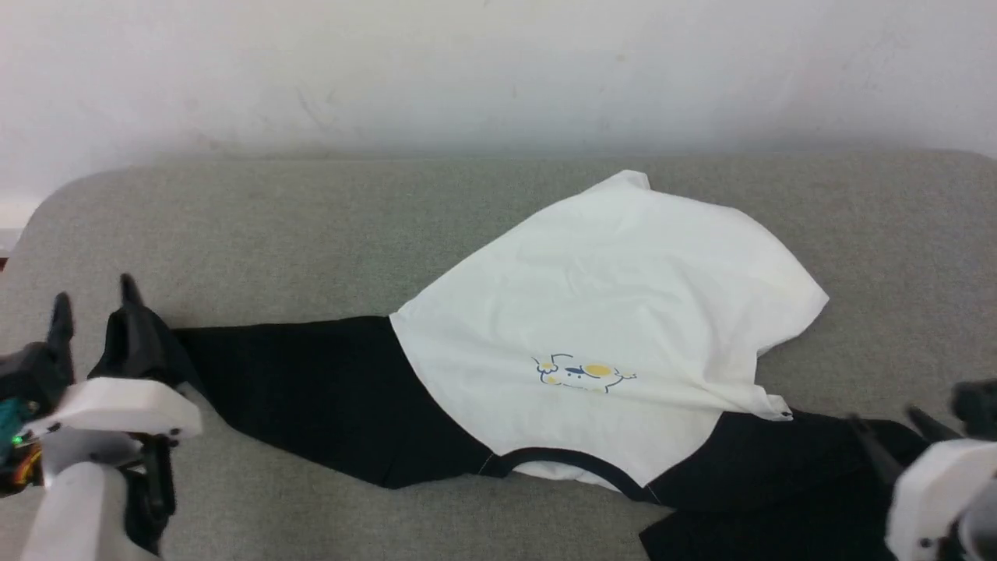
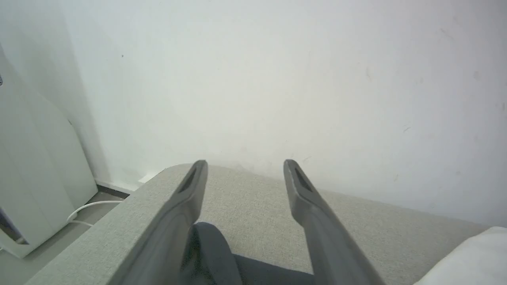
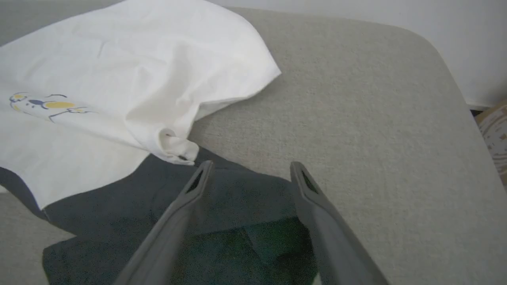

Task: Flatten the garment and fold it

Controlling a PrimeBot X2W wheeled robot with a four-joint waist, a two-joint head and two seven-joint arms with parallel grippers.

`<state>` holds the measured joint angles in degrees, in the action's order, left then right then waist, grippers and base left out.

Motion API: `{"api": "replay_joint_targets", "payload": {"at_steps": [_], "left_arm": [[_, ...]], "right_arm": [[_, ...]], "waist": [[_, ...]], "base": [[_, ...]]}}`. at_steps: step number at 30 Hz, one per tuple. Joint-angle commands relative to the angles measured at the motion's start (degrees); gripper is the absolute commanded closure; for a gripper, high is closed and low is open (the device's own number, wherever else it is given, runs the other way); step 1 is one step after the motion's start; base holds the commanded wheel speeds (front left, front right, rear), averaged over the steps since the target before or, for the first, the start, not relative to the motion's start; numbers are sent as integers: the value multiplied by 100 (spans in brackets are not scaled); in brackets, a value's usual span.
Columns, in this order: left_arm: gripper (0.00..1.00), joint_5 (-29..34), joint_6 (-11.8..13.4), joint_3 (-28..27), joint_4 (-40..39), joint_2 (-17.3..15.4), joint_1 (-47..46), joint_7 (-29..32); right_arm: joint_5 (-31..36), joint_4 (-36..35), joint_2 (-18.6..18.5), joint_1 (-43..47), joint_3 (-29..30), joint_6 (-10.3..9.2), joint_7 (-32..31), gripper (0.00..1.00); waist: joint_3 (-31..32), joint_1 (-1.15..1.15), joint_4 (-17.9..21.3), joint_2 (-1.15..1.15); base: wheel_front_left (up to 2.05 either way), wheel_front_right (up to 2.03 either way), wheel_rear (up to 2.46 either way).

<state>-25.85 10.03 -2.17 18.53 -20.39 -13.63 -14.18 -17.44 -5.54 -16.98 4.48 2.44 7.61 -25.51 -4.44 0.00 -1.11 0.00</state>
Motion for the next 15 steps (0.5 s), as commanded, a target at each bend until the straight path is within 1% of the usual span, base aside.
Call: {"api": "replay_joint_targets", "payload": {"at_steps": [1, 2, 4, 7, 11, 15], "left_arm": [[0, 61, -76, 68, -163, 77, 142, -43], [0, 92, -148, 146, -322, 134, 211, -53], [0, 167, -184, 280, -607, 261, 372, -63], [0, 247, -215, 501, -983, 457, 640, -69], [0, 281, -287, 827, -1219, 642, 886, 30], [0, 290, -338, 1039, -1265, 736, 976, 129]], "right_arm": [[89, -6, 83, 151, 284, -12, -205, 0], [157, -6, 138, 243, 502, -12, -457, 0], [291, -36, 194, 451, 834, -12, -931, 0], [378, -55, 237, 690, 1117, -12, -1430, 0], [379, 99, 260, 691, 1230, -12, -1610, 0], [328, 565, 209, 443, 1137, -12, -1519, 0]], "waist": [[110, 0, -67, 0], [139, 0, -90, 0], [181, 0, -146, 0], [175, 0, -211, 0], [103, 0, -295, 0], [-28, 0, -378, 0]], "base": [[0, 0, 0], [0, 0, 0], [0, 0, 0], [0, 0, 0], [0, 0, 0], [0, 0, 0]]}}
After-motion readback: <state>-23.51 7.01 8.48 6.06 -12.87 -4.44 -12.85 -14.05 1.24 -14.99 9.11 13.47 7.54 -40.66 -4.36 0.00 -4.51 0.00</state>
